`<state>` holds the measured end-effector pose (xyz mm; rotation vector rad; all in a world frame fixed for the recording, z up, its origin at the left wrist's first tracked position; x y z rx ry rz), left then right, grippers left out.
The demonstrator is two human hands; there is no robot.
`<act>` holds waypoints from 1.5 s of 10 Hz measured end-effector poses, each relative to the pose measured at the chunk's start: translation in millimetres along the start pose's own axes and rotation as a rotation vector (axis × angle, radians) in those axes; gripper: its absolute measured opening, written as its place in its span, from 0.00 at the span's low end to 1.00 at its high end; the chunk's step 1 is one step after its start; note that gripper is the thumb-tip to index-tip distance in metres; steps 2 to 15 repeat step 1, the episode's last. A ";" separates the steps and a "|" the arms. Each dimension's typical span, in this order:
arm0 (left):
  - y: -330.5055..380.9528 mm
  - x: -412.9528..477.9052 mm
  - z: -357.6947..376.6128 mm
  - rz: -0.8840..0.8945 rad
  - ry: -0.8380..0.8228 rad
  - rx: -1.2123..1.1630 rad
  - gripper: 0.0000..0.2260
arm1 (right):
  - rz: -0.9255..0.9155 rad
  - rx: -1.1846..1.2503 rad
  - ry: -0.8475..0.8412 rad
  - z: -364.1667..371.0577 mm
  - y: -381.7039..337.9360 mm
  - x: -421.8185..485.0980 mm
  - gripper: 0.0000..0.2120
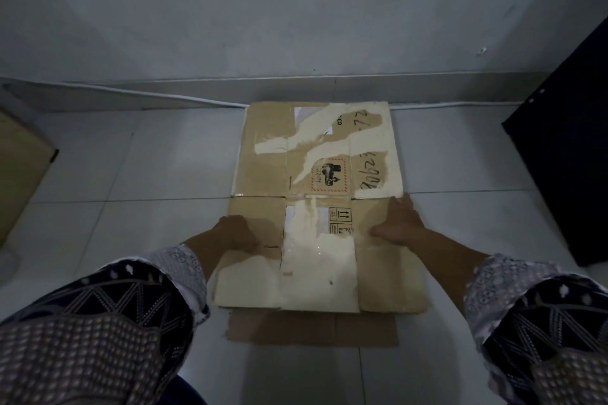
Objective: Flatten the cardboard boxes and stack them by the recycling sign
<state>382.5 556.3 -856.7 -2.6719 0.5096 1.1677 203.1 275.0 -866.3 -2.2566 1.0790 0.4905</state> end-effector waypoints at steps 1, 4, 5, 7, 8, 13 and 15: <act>0.3 -2.0 4.8 -0.025 -0.028 -0.005 0.32 | 0.042 -0.069 -0.017 -0.7 -10.0 -2.0 0.51; 0.3 -2.0 4.8 -0.025 -0.028 -0.005 0.32 | 0.042 -0.069 -0.017 -0.7 -10.0 -2.0 0.51; 0.3 -2.0 4.8 -0.025 -0.028 -0.005 0.32 | 0.042 -0.069 -0.017 -0.7 -10.0 -2.0 0.51; 0.3 -2.0 4.8 -0.025 -0.028 -0.005 0.32 | 0.042 -0.069 -0.017 -0.7 -10.0 -2.0 0.51; 0.3 -2.0 4.8 -0.025 -0.028 -0.005 0.32 | 0.042 -0.069 -0.017 -0.7 -10.0 -2.0 0.51; 0.3 -2.0 4.8 -0.025 -0.028 -0.005 0.32 | 0.042 -0.069 -0.017 -0.7 -10.0 -2.0 0.51; 0.3 -2.0 4.8 -0.025 -0.028 -0.005 0.32 | 0.042 -0.069 -0.017 -0.7 -10.0 -2.0 0.51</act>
Point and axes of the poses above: each hand's wrist, its own x-axis towards the middle knuckle, its own z-axis out of the palm, y = z × x, the point moved 4 cm from there along x, towards the middle knuckle, and after that the axes turned 3 degrees about -y, right-handed, at the moved point
